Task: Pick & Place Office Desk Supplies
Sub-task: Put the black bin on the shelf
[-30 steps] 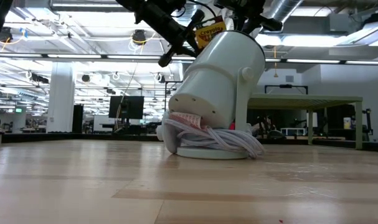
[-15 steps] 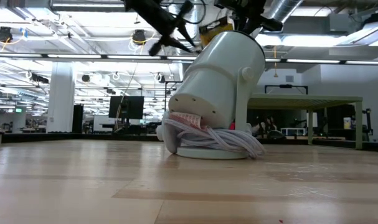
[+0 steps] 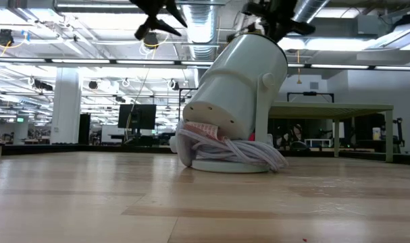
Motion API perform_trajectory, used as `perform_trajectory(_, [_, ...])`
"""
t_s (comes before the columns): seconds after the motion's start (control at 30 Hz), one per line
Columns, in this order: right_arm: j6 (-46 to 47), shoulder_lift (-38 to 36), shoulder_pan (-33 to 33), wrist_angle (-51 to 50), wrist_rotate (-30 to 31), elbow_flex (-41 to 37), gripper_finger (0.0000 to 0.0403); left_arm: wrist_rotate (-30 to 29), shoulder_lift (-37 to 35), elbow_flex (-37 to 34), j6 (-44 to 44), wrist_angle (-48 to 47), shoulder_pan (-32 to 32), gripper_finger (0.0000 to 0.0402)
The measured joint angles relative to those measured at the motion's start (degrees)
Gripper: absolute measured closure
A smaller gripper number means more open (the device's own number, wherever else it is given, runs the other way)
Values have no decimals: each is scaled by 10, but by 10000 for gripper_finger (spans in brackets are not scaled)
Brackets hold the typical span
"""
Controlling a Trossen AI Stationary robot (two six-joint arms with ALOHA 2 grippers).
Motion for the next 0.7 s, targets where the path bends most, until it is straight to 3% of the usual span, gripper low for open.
perform_trajectory(0.2, [-41, -29, -67, -22, -38, 0, 399, 26, -63, -37, 13, 0, -14, 279])
perform_trajectory(0.43, [-107, -49, -148, -27, -126, 0, 399, 26, -147, -86, 16, 5, -33, 282])
perform_trajectory(0.7, [-157, -79, -230, -57, -172, -4, 399, 26, -212, -121, 9, 5, -45, 280])
